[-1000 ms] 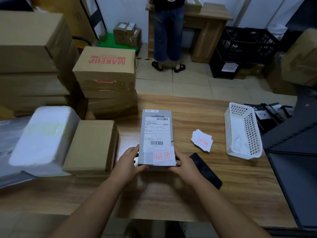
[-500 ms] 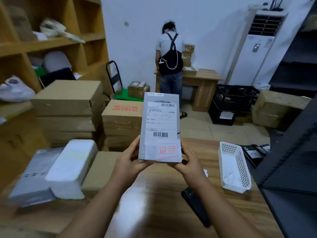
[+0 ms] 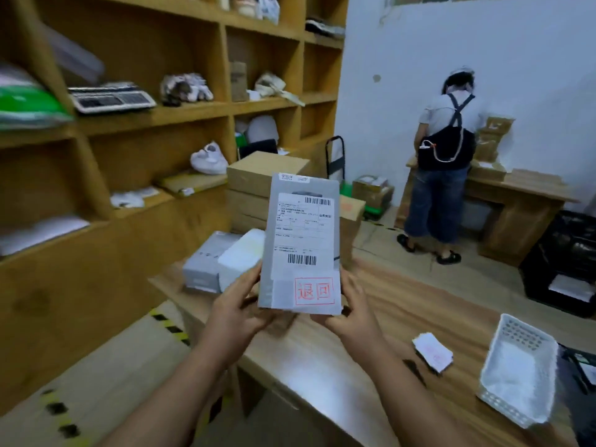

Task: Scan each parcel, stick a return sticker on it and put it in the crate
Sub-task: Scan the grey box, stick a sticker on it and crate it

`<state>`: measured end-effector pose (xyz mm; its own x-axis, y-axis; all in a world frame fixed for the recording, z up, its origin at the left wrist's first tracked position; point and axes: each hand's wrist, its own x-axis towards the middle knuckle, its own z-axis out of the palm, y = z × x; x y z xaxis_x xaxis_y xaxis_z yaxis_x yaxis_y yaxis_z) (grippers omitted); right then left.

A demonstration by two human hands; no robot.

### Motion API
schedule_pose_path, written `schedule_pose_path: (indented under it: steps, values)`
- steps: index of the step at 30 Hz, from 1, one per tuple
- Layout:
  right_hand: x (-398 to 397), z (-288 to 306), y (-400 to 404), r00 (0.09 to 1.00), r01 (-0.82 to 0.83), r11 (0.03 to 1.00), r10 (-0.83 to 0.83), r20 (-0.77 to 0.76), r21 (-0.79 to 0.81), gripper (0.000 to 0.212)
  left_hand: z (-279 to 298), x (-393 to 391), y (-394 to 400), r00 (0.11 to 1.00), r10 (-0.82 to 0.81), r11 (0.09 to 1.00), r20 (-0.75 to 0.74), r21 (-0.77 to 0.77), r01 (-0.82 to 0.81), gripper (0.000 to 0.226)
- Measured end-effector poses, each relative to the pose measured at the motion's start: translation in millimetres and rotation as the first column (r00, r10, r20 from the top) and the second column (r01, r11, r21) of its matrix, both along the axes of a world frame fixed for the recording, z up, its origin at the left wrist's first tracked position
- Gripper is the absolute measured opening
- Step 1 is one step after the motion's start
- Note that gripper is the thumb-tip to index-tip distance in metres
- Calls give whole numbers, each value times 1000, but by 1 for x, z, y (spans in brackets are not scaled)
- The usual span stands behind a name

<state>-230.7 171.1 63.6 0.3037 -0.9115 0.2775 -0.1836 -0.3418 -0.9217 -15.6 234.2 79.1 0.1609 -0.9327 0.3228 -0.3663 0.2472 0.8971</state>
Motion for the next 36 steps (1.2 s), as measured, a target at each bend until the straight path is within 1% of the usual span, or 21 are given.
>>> schedule_pose_path:
  steps: [3,5,8,10,11,12,14,17,19,23,26,28,30,32,34,36]
  values:
    - [58,4,14,989,-145,989,144,40,21,87,11,46,46,987,160,987,-13,-3,-161,81]
    - [102,13,29,968,-248,969,248,43,-7,83,18,80,77,960,276,961,37,-28,-275,81]
    - [171,22,52,922,-387,922,387,26,-9,74,23,131,124,900,422,907,111,-46,-420,74]
    - [219,22,66,891,-454,891,454,5,0,81,20,170,155,851,510,860,128,-39,-509,72]
    - [243,22,74,874,-486,874,486,-14,-2,87,16,190,171,822,554,831,133,-31,-555,76]
    - [267,23,84,851,-525,851,525,-25,-10,90,12,210,187,791,597,800,133,-21,-600,81]
    - [316,28,107,796,-605,795,604,-35,-35,88,5,249,221,742,660,748,117,-17,-663,87]
    - [391,38,149,706,-708,704,704,-80,-61,85,2,304,277,679,732,680,53,-12,-733,88]
    - [444,38,181,641,-768,636,763,-87,-73,86,-1,337,319,612,790,614,46,-39,-789,88]
    - [537,31,256,458,-889,456,884,-96,-41,81,-12,378,410,408,913,409,29,-41,-912,88]
    - [599,17,319,288,-957,289,950,-124,-4,83,-20,396,482,243,970,243,0,5,-970,90]
    - [636,6,363,164,-986,168,976,-143,19,87,-27,403,527,126,992,126,4,14,-992,87]
    - [666,-4,406,37,-998,45,989,-146,52,92,-36,405,567,17,999,16,39,8,-1000,84]
    - [692,-16,446,-82,-994,-70,985,-151,82,94,-44,405,604,-76,996,-79,51,44,-996,85]
    - [718,-28,483,-181,-981,-167,972,-151,96,98,-52,407,635,-171,984,-173,48,63,-983,82]
    - [743,-36,519,-275,-960,-264,948,-157,90,95,-56,409,658,-273,961,-275,49,65,-959,79]
